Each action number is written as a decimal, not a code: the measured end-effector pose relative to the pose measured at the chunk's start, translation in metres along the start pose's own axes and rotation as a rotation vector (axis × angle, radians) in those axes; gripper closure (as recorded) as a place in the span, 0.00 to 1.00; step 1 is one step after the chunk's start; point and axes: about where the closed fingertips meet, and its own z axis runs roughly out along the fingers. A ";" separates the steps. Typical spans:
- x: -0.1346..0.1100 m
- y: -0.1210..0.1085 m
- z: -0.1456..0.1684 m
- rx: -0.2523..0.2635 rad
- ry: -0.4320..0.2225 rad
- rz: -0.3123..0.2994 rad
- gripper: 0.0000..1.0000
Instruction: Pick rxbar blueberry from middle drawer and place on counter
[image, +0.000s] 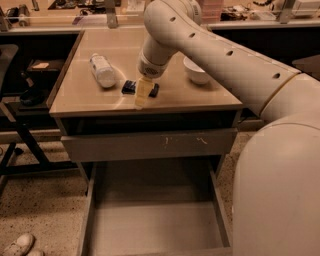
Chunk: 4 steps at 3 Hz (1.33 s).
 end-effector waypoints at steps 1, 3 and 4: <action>0.000 0.000 0.000 0.000 0.000 0.000 0.00; -0.035 -0.062 -0.171 0.197 0.061 -0.029 0.00; -0.043 -0.076 -0.229 0.257 0.061 -0.013 0.00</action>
Offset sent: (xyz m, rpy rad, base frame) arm 0.0213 -0.0338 0.1981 -0.0737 -0.2069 -0.0451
